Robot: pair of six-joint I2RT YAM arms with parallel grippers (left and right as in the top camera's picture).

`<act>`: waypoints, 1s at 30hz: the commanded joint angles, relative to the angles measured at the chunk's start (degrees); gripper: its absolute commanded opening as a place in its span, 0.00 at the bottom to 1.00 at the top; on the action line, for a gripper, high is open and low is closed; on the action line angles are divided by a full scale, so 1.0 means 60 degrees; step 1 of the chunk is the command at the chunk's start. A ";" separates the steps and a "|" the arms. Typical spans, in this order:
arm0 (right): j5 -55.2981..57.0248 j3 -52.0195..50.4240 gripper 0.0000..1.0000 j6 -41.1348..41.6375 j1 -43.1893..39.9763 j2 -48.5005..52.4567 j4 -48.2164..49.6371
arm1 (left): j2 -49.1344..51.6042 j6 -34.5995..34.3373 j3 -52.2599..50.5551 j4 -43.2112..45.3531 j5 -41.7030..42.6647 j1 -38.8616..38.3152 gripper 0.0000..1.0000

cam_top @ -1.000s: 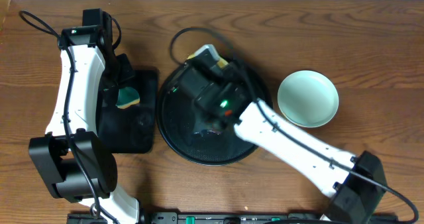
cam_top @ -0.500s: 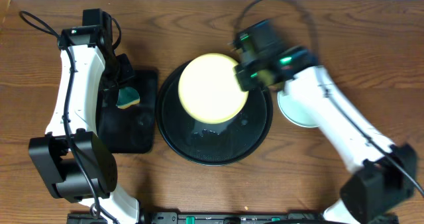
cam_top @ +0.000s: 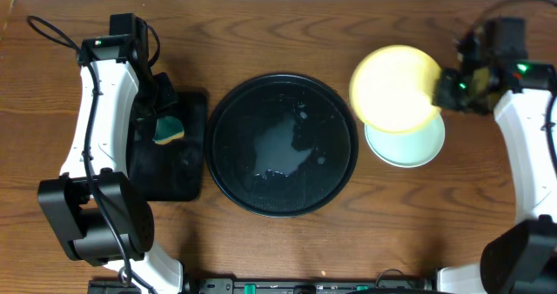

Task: Clean dirty plates on tray and stack at the side
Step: 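Place the yellow plate on top of the mint plate stack, then lower the sponge into the black dish and open the left gripper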

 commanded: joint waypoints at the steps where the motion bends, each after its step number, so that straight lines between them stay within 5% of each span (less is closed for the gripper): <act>1: 0.0437 -0.0933 0.01 0.0535 -0.0576 0.0044 0.0350 | 0.0000 0.0025 -0.0055 0.0004 -0.0051 0.0040 0.08; 11: 0.0288 -0.2962 0.01 0.0590 -0.0718 0.0044 0.2444 | 0.0000 0.0029 -0.0055 0.0036 -0.0087 0.0040 0.07; 17: 0.0251 -0.3053 0.19 0.0586 -0.0568 0.0044 0.2433 | 0.0000 0.0248 -0.0055 0.0033 -0.0164 0.0044 0.08; 23: -0.0783 -0.2965 0.57 0.0353 -0.0484 0.0040 0.2182 | 0.0000 0.0685 -0.0069 0.0033 -0.0302 0.0044 0.07; 30: -0.1188 -0.1894 0.83 -0.0076 -0.0393 0.0040 0.1279 | 0.0004 0.1679 -0.0892 0.0809 -0.0306 0.0120 0.07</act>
